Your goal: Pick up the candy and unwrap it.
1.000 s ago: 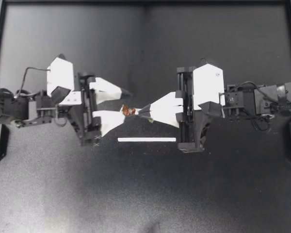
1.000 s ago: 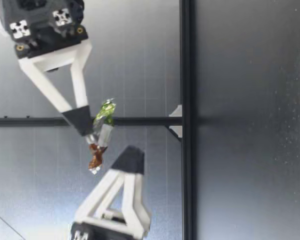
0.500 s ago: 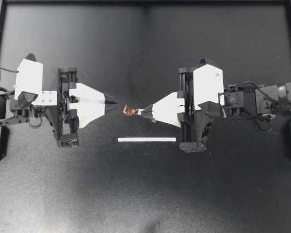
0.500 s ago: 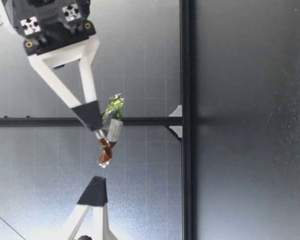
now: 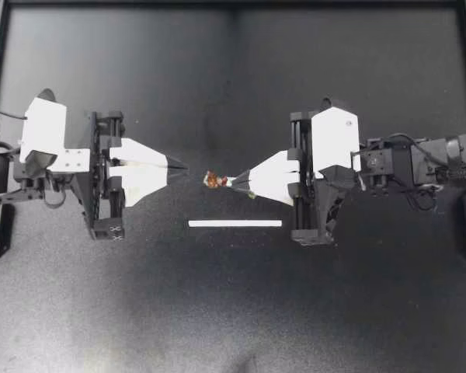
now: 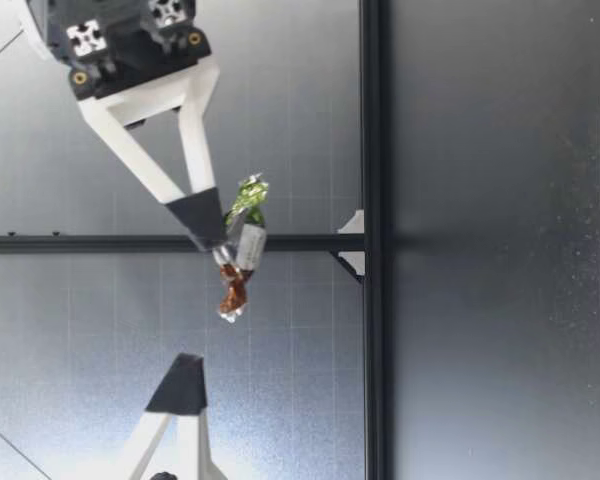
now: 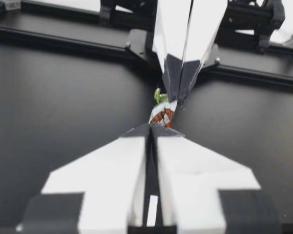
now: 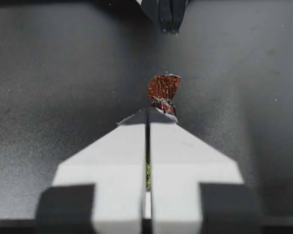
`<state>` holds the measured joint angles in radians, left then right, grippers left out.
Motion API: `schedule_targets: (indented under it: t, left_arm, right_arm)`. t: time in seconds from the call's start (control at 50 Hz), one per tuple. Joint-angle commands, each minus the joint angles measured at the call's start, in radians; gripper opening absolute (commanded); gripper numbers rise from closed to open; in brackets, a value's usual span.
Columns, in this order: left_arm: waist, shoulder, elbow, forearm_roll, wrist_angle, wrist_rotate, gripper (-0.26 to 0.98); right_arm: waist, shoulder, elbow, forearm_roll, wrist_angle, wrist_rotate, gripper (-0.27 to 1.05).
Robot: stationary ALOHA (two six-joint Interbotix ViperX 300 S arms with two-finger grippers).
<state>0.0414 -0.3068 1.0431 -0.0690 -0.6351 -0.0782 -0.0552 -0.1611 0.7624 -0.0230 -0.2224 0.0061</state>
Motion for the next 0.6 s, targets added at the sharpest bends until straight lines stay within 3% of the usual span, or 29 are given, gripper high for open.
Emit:
schedule_targets:
  t: [0.0,0.16,0.58]
  left_arm:
    - [-0.002,-0.023,-0.011,0.002,-0.011,0.0,-0.02]
    - [0.0,-0.034,-0.009,0.002,-0.011,0.006,-0.02]
    - [-0.002,-0.034,-0.011,0.002,-0.011,0.015,-0.02]
  right_arm:
    - [-0.006,-0.032,-0.005,0.002,-0.011,-0.003,0.13]
    - [-0.006,-0.051,0.021,0.002,-0.029,-0.003,0.45]
    - [-0.006,-0.126,0.144,0.002,-0.241,-0.002,0.45]
